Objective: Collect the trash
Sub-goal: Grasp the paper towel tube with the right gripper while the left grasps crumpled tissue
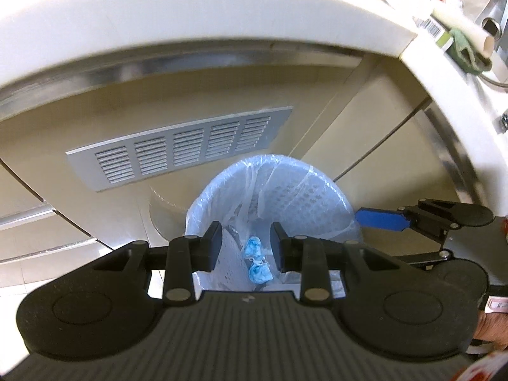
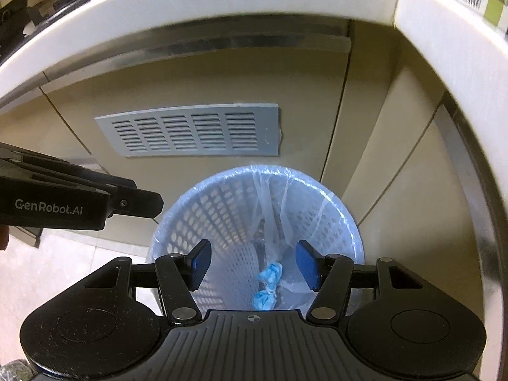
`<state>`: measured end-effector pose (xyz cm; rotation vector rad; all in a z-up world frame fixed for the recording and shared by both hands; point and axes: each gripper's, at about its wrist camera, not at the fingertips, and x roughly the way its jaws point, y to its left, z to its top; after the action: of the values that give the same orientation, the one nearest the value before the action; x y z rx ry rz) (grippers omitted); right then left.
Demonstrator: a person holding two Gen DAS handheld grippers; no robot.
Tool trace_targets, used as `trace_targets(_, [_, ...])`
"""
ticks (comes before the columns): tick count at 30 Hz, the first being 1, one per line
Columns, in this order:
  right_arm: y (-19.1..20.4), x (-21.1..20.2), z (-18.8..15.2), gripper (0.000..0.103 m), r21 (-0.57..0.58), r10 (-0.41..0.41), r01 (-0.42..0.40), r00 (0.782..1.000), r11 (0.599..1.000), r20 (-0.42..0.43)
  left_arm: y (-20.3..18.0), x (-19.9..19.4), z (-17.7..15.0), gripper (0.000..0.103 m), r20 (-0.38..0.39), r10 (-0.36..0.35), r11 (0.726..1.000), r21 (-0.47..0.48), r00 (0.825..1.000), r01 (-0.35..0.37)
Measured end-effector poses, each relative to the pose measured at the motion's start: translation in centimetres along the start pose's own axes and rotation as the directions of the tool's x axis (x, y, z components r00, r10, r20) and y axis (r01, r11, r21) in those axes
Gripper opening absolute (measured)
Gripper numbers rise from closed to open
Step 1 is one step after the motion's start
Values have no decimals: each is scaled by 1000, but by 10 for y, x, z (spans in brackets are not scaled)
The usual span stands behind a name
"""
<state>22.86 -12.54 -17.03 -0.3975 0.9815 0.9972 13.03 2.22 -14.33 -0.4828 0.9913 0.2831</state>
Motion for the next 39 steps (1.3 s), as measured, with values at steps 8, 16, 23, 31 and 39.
trace_targets(8, [16,-54,20,59,-36,8,-4,992,999,123,-5,-47,12,29,109,0,1000,-3,994,0])
trace_targets(16, [14,-129,47,59,-28,-25,35,951,999,310,-21,-101,35,32,255,-23,999,30,967,16])
trace_targets(23, [-3,-175,71,59,28,-98,95,903,995,419,-38,-122,64,37,339,-56,997,62,939,37])
trace_targets(31, [-52,-197,78,59,134,-220,179,866,975,449,-60,-112,96,55,373,-79,995,85,924,51])
trace_targets(39, [-104,-207,76,59,240,-335,250,833,938,441,-93,-84,129,68,358,-125,988,127,925,84])
